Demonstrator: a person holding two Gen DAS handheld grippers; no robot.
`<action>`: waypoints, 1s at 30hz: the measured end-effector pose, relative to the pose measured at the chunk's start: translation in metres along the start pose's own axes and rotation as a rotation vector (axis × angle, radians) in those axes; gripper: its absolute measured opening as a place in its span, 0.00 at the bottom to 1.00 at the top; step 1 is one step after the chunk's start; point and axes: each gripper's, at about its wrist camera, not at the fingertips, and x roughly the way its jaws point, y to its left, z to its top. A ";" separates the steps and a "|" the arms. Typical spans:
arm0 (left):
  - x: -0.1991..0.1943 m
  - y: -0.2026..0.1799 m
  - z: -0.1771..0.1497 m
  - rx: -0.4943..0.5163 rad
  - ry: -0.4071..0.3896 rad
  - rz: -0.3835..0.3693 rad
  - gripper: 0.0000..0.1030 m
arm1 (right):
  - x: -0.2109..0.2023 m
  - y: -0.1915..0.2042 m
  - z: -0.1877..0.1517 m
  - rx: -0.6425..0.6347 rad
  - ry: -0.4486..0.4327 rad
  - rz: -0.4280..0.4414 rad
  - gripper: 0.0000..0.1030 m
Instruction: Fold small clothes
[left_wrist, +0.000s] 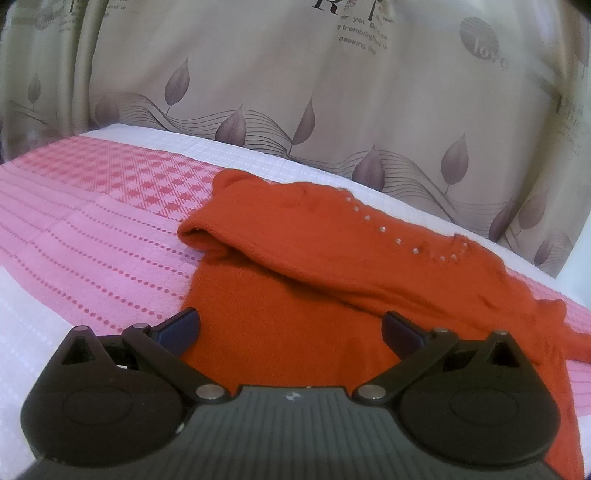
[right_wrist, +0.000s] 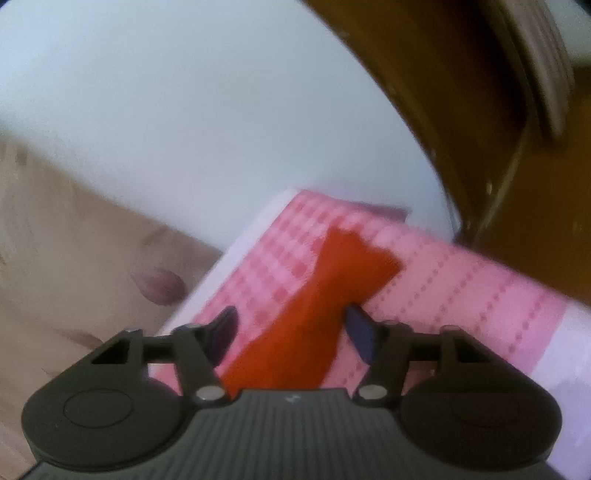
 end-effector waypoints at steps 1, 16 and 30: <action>0.000 0.000 0.000 0.001 0.001 0.001 1.00 | 0.000 -0.001 -0.001 0.004 -0.005 -0.023 0.21; -0.003 0.003 0.002 -0.045 -0.015 -0.021 1.00 | -0.076 0.062 -0.020 0.231 -0.045 0.361 0.10; -0.014 0.042 0.005 -0.313 -0.112 0.094 1.00 | -0.031 0.317 -0.163 0.189 0.291 0.776 0.10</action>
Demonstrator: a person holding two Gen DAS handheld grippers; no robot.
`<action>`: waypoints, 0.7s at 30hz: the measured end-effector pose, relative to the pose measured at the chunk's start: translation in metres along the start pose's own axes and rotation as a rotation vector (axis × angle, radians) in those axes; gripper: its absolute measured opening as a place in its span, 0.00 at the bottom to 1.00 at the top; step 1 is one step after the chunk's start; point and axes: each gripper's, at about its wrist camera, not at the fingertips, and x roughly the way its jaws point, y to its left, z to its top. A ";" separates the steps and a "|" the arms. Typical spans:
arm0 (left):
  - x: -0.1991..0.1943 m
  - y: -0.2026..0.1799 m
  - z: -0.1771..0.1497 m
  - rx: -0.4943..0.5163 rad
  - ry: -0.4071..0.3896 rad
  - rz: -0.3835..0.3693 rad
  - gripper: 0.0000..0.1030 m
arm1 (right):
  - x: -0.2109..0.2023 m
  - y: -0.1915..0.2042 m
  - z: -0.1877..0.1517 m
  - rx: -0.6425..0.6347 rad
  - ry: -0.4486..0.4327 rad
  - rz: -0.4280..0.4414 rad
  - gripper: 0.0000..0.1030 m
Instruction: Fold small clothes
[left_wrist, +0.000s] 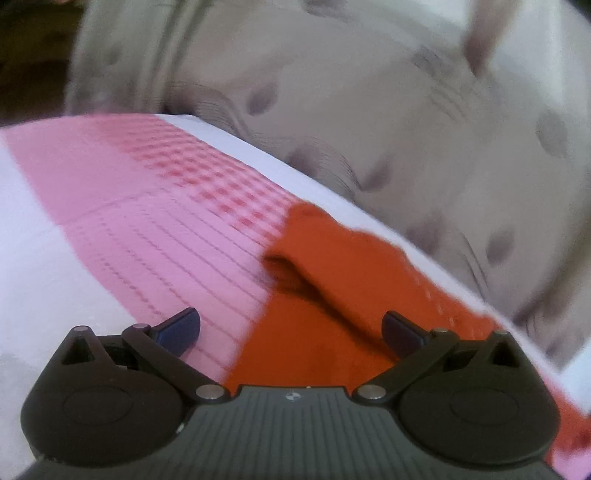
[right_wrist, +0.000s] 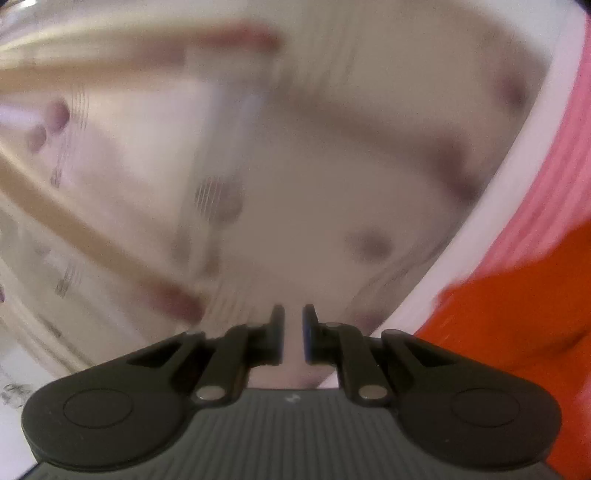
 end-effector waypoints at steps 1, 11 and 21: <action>-0.002 0.004 0.001 -0.024 -0.017 0.020 1.00 | 0.016 0.004 -0.012 0.001 0.037 0.006 0.10; -0.001 -0.003 0.000 0.020 -0.007 0.018 1.00 | -0.014 0.028 -0.062 -0.973 0.166 -0.533 0.43; 0.000 -0.005 -0.003 0.031 -0.003 0.017 1.00 | 0.011 -0.023 -0.088 -1.340 0.328 -0.730 0.52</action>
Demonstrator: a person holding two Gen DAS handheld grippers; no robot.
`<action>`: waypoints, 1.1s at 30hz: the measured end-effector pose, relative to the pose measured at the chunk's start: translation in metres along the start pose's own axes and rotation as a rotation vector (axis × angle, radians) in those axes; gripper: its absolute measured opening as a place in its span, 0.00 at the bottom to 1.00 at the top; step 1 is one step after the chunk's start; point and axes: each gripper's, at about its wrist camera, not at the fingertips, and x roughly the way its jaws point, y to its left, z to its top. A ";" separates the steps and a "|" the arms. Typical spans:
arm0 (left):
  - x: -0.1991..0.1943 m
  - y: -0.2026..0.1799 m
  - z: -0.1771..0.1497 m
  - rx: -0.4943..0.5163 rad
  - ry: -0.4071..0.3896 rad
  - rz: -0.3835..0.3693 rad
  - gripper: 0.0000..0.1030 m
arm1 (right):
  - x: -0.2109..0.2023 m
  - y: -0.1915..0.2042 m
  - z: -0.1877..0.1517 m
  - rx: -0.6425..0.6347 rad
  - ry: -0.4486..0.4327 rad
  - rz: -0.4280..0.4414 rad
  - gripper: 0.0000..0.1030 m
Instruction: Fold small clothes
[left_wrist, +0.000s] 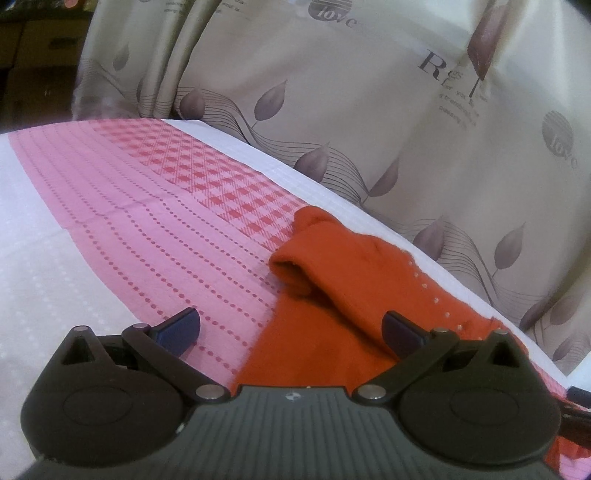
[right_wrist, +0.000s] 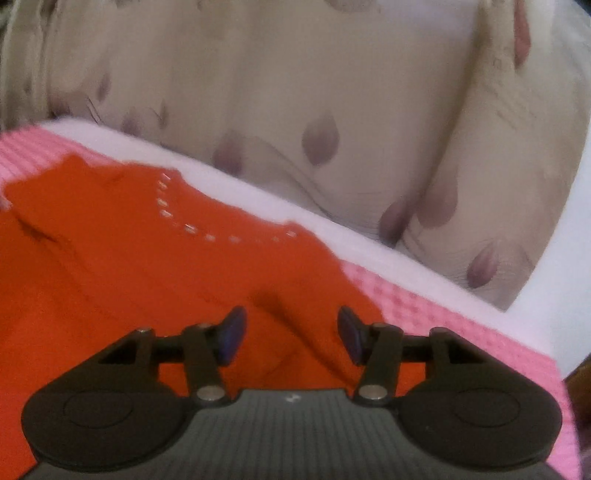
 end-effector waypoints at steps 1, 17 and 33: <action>0.000 0.000 0.000 0.002 0.000 0.000 1.00 | 0.010 -0.001 0.000 -0.013 0.025 0.013 0.52; 0.000 0.001 0.003 -0.028 -0.010 0.007 1.00 | 0.009 -0.050 0.036 0.473 -0.076 0.195 0.11; -0.003 0.014 0.008 -0.114 -0.045 0.040 1.00 | 0.034 0.112 0.128 0.477 -0.155 0.538 0.11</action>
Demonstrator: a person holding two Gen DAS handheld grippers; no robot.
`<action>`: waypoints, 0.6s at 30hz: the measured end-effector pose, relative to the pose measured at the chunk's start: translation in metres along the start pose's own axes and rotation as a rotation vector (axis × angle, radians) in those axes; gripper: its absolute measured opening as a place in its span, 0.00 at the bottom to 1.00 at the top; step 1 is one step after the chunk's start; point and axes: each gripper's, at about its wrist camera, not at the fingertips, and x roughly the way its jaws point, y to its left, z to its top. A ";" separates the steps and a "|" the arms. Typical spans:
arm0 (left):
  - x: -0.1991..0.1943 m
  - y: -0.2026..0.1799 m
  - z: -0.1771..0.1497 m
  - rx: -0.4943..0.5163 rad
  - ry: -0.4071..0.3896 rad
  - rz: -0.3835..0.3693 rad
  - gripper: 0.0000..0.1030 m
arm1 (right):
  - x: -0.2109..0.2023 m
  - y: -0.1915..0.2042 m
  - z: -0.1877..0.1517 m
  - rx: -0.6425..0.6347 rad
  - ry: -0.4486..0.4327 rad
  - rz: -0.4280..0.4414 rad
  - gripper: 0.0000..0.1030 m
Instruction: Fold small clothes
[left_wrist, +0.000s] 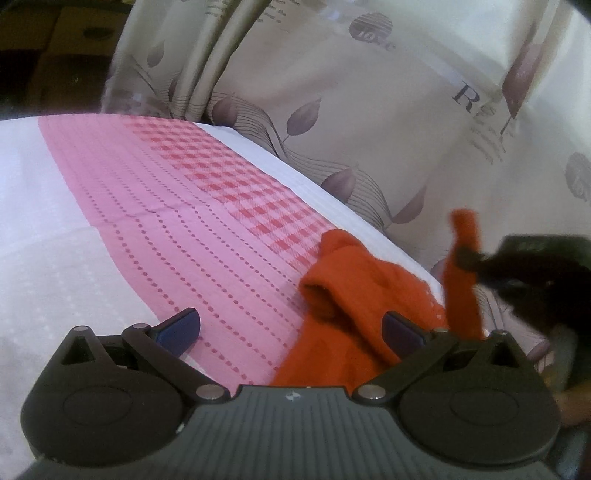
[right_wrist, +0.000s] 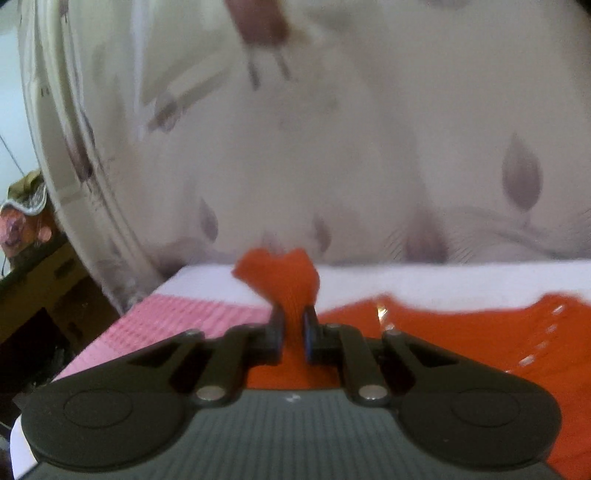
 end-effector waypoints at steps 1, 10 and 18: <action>0.000 0.000 0.000 -0.001 0.000 0.000 1.00 | 0.007 0.002 -0.004 -0.004 0.016 0.002 0.11; 0.000 -0.001 -0.001 0.006 -0.002 0.004 1.00 | 0.001 -0.004 -0.021 0.084 0.064 0.153 0.70; 0.000 -0.001 -0.001 0.012 -0.003 0.006 1.00 | -0.120 -0.060 -0.026 -0.036 -0.149 -0.193 0.81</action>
